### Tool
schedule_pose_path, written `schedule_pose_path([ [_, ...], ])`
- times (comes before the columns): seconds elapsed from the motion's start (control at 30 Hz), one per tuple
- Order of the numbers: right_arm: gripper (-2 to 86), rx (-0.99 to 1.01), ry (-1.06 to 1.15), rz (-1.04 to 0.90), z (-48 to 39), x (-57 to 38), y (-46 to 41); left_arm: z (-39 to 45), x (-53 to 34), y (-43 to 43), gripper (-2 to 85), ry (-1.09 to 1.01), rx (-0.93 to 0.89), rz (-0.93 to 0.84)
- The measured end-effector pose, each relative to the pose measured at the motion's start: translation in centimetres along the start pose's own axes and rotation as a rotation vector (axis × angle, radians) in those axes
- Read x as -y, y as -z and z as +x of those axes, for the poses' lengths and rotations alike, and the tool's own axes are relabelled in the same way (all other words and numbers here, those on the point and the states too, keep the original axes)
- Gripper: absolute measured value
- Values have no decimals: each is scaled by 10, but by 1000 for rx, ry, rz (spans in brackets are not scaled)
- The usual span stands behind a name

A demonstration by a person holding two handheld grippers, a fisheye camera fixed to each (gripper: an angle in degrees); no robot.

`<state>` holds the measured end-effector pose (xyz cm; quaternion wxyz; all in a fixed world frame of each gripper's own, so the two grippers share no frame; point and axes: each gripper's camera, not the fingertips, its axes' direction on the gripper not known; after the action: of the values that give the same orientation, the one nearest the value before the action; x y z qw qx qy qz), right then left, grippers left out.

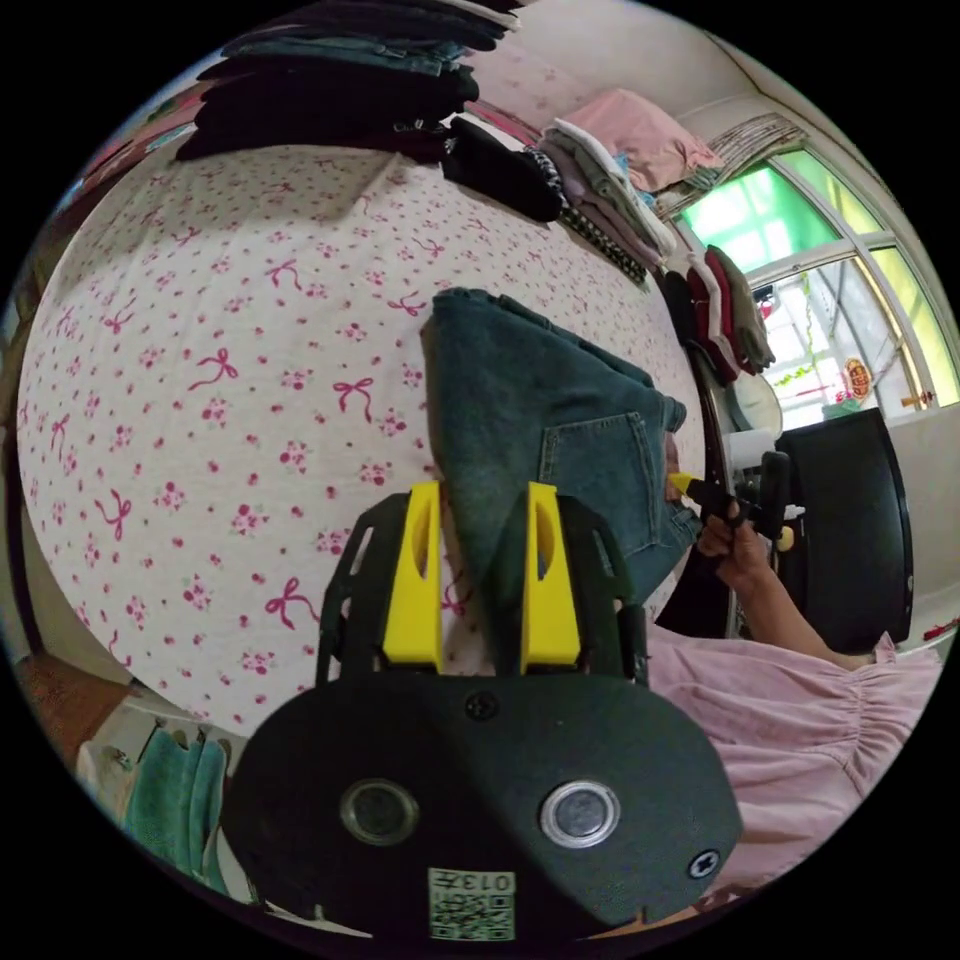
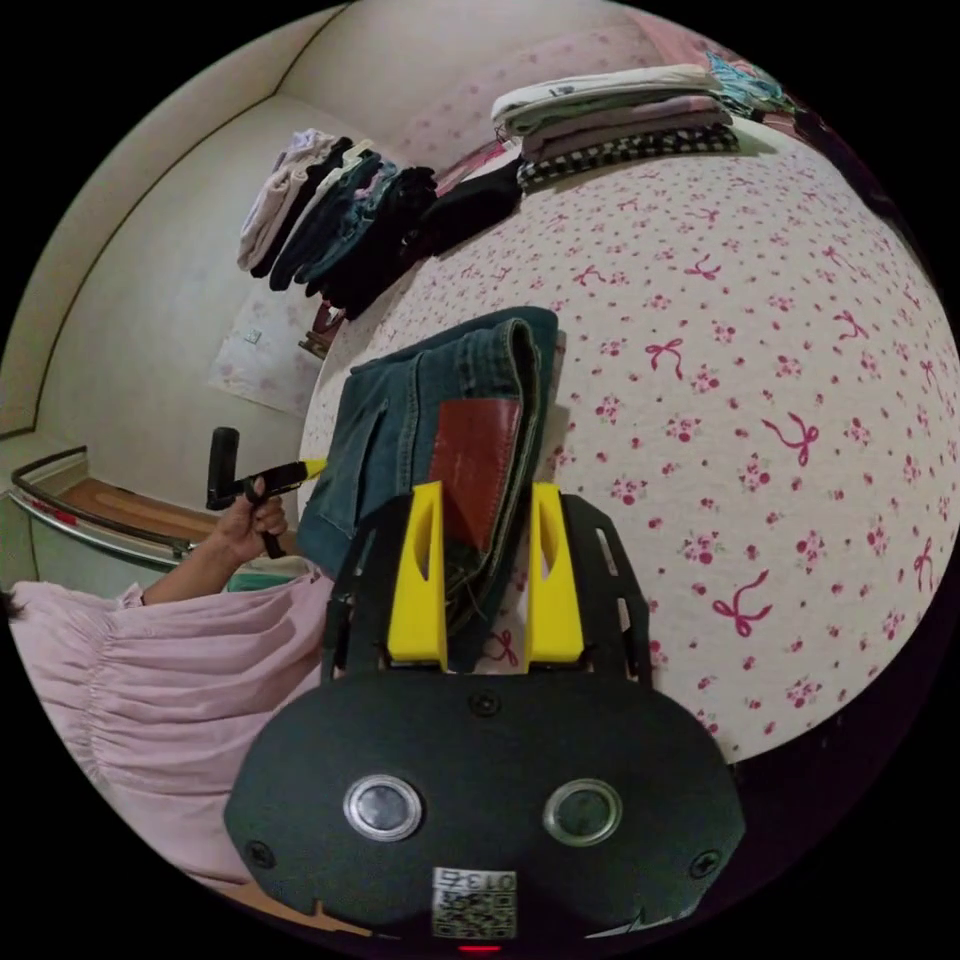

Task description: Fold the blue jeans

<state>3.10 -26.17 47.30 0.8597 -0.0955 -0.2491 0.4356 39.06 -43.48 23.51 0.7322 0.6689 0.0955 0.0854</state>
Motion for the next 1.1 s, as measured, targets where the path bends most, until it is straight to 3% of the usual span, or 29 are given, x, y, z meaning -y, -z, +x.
schedule_pose_path([
  [0.13,98,-8,38,-20,6,7,3,16,21,-6,95,-33,21,-84],
  [0.27,101,-53,109,-40,12,14,9,43,32,-9,94,-110,169,-116],
  [0.47,85,112,41,-47,59,29,11,28,44,-15,86,37,50,-127],
  [0.73,68,14,265,-74,45,52,38,86,50,0,53,-84,177,-71],
  [0.9,96,3,208,-107,70,65,36,89,43,-10,66,-33,178,-31],
  [1.1,69,3,179,-117,89,82,48,84,53,-28,60,10,128,-75],
])
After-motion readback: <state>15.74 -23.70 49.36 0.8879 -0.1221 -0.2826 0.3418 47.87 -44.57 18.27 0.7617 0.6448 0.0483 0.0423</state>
